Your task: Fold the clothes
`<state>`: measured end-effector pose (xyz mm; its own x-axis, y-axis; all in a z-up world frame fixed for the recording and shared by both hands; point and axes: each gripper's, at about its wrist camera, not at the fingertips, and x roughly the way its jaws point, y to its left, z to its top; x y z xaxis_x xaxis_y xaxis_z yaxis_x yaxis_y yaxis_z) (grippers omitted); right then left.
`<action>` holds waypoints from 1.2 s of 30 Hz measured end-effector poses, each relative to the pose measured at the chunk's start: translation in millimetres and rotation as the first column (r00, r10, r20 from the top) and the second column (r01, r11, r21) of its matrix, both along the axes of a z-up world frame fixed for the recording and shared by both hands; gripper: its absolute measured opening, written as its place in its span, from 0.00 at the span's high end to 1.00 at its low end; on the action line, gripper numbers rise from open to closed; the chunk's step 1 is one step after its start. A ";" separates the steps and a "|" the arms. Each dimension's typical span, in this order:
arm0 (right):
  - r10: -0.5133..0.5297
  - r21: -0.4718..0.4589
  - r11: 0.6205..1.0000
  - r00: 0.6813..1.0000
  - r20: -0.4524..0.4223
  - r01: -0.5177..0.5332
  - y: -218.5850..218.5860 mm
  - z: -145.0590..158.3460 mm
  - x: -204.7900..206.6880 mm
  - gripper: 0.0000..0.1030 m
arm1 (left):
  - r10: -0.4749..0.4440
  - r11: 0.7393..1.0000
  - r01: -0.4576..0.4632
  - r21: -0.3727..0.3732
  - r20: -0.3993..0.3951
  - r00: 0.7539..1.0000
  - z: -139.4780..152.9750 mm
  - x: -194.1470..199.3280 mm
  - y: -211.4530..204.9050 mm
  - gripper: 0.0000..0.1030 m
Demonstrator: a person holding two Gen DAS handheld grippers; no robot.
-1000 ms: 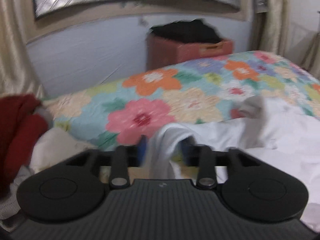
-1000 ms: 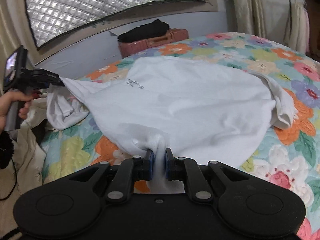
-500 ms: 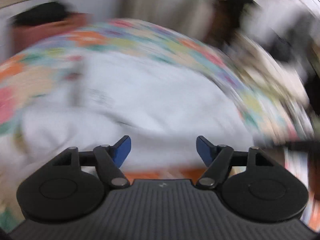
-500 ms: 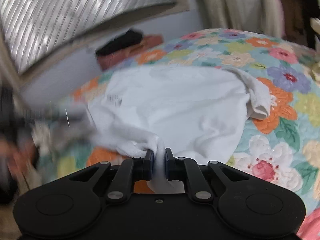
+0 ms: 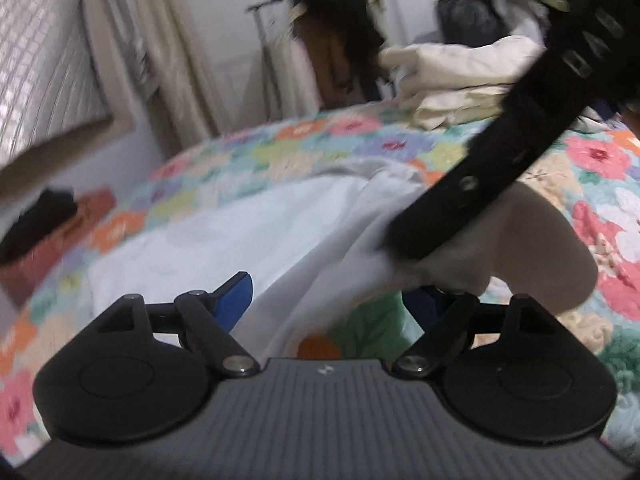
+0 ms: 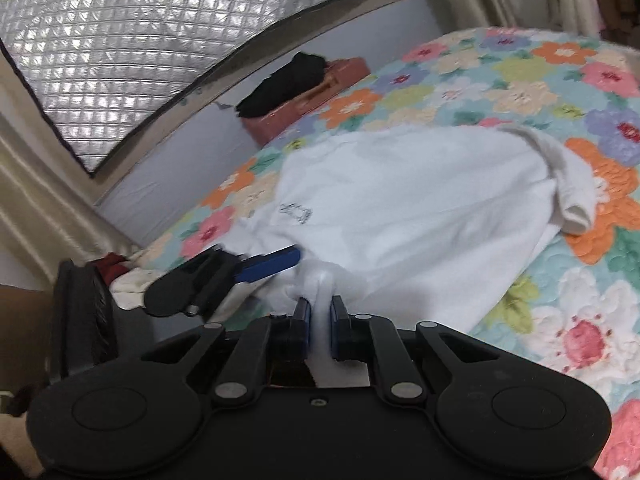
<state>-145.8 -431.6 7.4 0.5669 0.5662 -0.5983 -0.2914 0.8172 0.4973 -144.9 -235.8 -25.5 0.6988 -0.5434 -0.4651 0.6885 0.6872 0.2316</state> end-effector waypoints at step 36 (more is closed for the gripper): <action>-0.502 0.075 0.853 0.851 -0.153 0.517 -112.9 -110.6 101.1 0.36 | 0.340 0.787 -0.527 -0.319 -0.488 0.804 -38.5 123.0 137.8 0.93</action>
<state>-44.7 -544.4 -103.2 0.7194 0.2838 -0.6339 0.2207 0.7720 0.5961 -21.9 -98.1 -64.0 0.7201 -0.4291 -0.5454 0.2549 0.8945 -0.3672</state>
